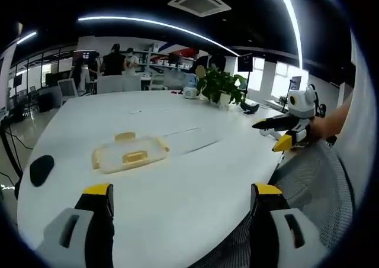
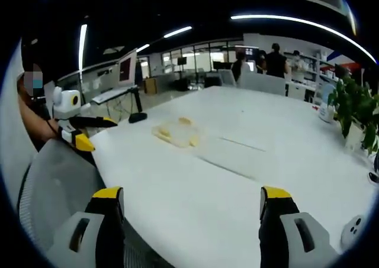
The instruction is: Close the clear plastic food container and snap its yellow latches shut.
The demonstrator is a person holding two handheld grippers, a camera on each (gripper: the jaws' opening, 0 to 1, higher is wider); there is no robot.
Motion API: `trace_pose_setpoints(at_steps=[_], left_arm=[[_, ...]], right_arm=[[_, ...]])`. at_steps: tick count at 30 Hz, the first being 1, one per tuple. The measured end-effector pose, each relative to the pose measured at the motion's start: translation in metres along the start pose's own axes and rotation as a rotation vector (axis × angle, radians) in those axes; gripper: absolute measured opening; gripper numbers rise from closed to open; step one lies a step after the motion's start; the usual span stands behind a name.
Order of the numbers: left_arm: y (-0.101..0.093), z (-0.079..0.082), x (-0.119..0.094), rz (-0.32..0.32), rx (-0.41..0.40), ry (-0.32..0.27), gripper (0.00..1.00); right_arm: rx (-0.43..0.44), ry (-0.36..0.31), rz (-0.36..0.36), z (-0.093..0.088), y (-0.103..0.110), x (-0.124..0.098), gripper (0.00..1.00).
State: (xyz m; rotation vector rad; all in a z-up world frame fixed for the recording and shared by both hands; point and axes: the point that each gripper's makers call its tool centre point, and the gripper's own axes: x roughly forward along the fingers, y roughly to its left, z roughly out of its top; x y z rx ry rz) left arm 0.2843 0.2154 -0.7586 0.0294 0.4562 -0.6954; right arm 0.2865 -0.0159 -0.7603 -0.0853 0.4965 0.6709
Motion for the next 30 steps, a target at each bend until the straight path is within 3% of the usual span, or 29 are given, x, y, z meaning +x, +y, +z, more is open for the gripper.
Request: trace_pose_setpoints(at_steps=[30], left_arm=[[-0.0022,0.0026,-0.0006,-0.007,0.013,-0.012,0.98]], right_arm=[[-0.009,0.023,0.0,-0.0036,0.0007,0.0009,0.96]])
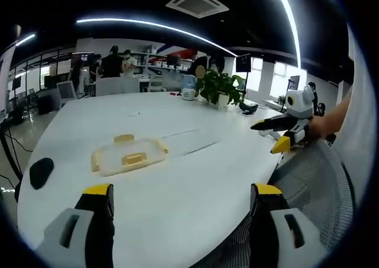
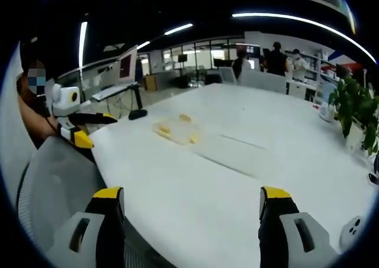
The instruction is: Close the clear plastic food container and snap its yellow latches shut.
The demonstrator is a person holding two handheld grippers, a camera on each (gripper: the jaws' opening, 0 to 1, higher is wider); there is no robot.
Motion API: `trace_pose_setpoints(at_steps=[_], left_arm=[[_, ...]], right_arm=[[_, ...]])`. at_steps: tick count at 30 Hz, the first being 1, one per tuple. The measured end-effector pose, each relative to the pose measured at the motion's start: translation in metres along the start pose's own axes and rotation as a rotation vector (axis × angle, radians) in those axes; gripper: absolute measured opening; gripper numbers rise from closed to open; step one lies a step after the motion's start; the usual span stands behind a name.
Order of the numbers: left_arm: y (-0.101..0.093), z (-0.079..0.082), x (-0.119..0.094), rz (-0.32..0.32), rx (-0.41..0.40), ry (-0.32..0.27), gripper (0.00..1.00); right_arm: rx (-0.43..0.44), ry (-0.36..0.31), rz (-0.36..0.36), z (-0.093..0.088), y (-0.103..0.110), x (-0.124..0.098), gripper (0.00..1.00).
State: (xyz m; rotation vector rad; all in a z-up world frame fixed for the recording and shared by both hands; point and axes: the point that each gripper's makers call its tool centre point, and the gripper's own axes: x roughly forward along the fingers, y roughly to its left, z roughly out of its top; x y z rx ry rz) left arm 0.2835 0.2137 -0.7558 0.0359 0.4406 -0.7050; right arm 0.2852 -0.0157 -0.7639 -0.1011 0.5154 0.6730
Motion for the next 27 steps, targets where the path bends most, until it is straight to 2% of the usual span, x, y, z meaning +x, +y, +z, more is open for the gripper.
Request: trace_pose_setpoints(at_steps=[12,27], left_arm=[[0.0005,0.0004,0.0,0.0,-0.005,-0.005,0.98],[-0.0021,-0.0031,0.0008,-0.013,0.003,0.019,0.98]], right_arm=[[-0.01,-0.005,-0.004,0.0018,-0.0004,-0.0006,0.96],[-0.003,-0.024,-0.017,0.0053,-0.0033,-0.0027,0.96]])
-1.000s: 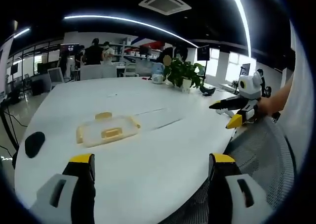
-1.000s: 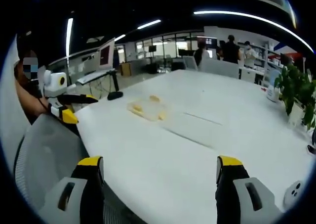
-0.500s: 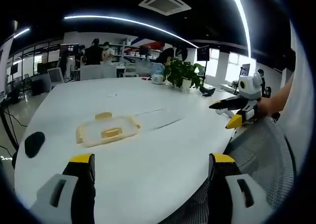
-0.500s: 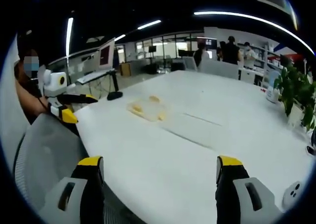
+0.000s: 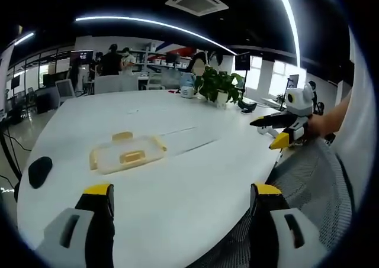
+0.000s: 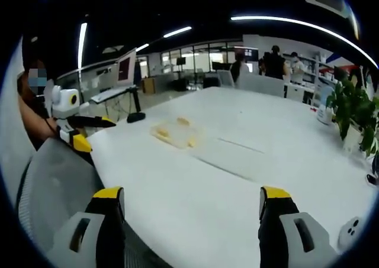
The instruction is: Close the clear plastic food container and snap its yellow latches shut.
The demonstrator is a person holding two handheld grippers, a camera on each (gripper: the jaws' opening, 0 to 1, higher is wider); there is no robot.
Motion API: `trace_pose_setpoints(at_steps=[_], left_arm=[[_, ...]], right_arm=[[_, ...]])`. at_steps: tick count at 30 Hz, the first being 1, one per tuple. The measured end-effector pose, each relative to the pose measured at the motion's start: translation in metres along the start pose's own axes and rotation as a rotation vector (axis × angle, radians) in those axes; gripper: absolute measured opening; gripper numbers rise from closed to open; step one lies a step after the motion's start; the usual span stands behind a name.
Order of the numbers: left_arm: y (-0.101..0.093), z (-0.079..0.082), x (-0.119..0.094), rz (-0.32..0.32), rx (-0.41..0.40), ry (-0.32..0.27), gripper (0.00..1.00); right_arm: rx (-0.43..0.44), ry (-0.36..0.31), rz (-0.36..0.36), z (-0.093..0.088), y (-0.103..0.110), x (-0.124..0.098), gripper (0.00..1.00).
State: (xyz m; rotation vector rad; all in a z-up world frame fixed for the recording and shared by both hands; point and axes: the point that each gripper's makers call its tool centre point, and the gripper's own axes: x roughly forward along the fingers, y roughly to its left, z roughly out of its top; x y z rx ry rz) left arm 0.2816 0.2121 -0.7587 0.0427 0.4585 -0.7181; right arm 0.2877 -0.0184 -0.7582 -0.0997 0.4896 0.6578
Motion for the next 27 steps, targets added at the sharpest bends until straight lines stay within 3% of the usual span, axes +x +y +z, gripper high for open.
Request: trace_pose_setpoints(at_steps=[17,27], left_arm=[[0.003,0.002,0.002,-0.014,0.004,0.01,0.98],[0.016,0.008,0.004,-0.014,0.013,0.008,0.97]], right_arm=[[-0.029,0.019,0.013,0.001,0.002,0.003,0.95],[-0.053,0.007,0.018,0.014,-0.006,0.014,0.95]])
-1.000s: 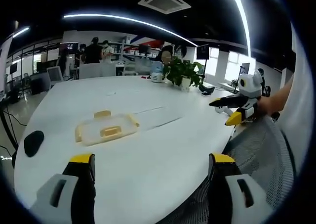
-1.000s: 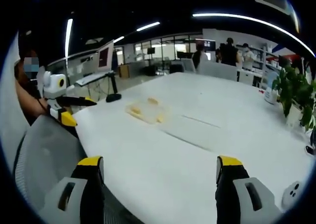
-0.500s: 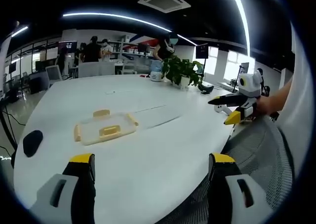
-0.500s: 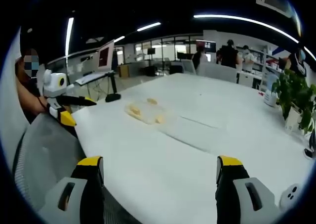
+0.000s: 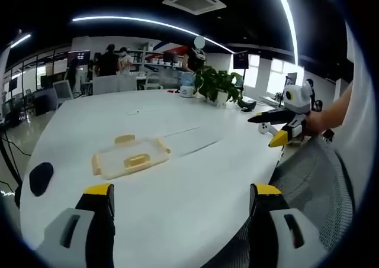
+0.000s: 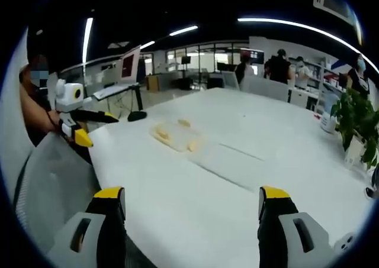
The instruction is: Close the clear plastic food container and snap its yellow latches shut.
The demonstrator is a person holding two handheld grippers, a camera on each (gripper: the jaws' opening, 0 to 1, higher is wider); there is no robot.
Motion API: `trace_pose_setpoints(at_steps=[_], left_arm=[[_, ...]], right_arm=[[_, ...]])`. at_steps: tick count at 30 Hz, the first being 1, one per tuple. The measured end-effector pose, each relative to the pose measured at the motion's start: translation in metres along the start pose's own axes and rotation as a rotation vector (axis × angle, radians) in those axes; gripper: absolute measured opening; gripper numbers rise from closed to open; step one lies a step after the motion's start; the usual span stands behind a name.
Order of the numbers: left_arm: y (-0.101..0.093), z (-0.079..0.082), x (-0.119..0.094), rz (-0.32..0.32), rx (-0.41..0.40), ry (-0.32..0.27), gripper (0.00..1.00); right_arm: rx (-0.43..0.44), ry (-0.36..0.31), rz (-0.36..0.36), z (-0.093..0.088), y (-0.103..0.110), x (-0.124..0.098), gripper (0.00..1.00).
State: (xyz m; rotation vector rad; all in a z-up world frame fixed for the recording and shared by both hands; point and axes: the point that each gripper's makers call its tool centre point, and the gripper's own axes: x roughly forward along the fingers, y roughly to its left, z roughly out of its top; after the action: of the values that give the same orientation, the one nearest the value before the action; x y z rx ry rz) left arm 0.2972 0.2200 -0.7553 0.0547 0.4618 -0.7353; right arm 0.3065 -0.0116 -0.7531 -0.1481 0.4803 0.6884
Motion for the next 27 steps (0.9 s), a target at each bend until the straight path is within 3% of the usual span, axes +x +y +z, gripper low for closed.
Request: trace_pose_setpoints(at_steps=[6,27], left_arm=[[0.006,-0.003,0.003,-0.003,0.017,0.018,0.97],[0.018,0.011,0.02,-0.006,0.034,0.001,0.96]], right_arm=[[0.0,-0.002,0.013,0.004,0.001,0.011,0.95],[-0.022,0.027,0.053,0.01,0.001,0.027,0.94]])
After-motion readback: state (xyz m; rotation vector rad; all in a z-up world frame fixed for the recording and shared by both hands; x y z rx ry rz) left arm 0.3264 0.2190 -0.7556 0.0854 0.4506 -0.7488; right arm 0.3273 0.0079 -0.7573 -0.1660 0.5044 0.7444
